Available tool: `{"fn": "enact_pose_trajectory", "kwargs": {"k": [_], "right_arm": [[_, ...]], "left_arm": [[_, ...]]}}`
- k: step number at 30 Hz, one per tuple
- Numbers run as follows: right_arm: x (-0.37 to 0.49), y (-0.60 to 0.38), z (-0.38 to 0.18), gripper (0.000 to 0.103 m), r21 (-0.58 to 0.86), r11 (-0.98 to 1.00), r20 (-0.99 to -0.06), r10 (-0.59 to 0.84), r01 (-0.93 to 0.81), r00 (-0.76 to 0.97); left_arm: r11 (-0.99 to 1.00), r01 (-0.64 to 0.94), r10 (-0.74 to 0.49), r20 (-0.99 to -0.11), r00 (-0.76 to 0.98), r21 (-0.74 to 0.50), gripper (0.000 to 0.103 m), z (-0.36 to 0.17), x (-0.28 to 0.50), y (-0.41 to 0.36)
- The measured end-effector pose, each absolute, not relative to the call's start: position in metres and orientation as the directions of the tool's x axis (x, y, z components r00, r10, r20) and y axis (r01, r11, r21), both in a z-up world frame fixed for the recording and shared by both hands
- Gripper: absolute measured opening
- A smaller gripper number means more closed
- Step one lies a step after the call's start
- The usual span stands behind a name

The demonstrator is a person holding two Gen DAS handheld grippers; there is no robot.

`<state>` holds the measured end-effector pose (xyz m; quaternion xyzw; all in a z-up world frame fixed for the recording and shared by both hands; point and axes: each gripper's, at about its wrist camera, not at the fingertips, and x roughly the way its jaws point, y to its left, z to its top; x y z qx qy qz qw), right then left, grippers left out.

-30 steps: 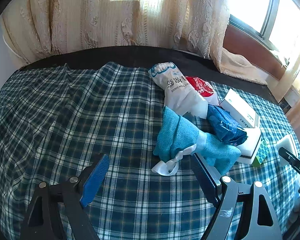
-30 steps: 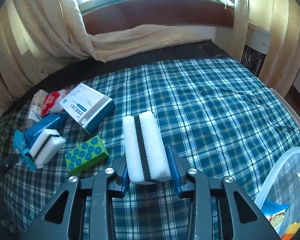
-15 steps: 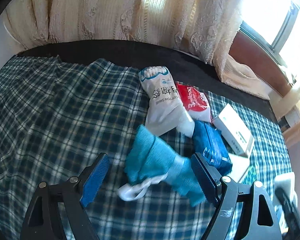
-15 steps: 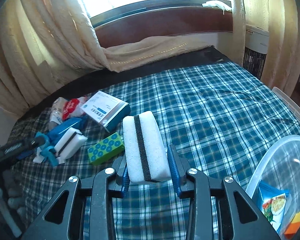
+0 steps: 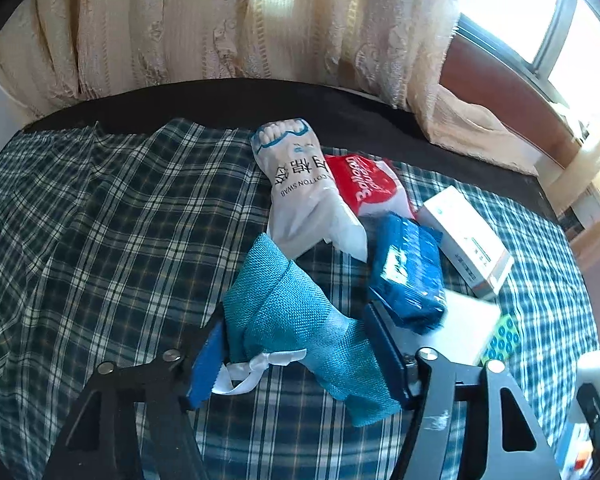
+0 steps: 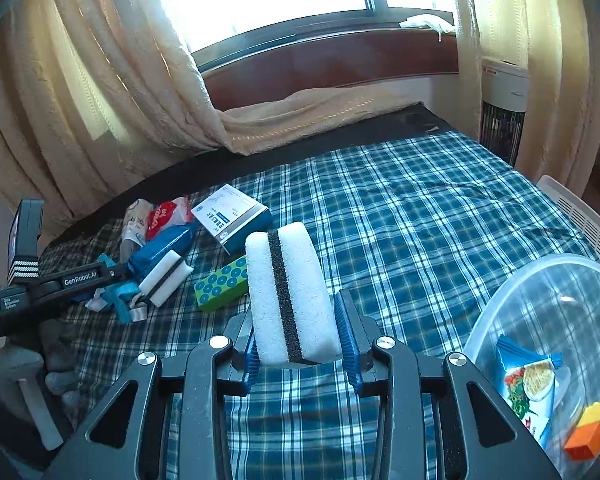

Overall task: Organize objects
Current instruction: 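Grasp the blue towel with the left gripper while the right holds the sponge, then carry the towel and sponge over the bowl and release both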

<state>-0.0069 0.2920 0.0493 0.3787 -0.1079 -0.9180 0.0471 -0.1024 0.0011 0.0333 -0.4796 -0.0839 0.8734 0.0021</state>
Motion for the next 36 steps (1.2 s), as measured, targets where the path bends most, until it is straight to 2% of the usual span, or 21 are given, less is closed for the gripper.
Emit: {"fn": "enact_pose_trajectory", "kwargs": {"k": [1,6,19,36], "right_arm": [[-0.005,0.293,0.049,0.035,0.235,-0.972,-0.684,-0.167,0.003,-0.71],[0.007,0.3,0.055,0.035,0.247,-0.969,-0.67,-0.158,-0.017,-0.725],[0.04,0.321,0.065,0.035,0.253,-0.964,-0.649,-0.11,-0.078,-0.753],[0.085,0.415,0.066,0.035,0.258,-0.923,-0.647,0.053,-0.284,-0.76]], "left_arm": [[-0.987,0.07,0.085,-0.831,-0.549,-0.148,0.061,0.036,-0.097,0.0],[-0.987,0.044,0.105,-0.818,-0.566,-0.157,0.056,0.045,-0.083,-0.003],[-0.983,-0.085,0.178,-0.753,-0.634,-0.161,0.056,0.086,-0.046,0.025],[-0.943,-0.301,0.303,-0.738,-0.603,-0.141,0.056,0.102,-0.012,0.116]]}}
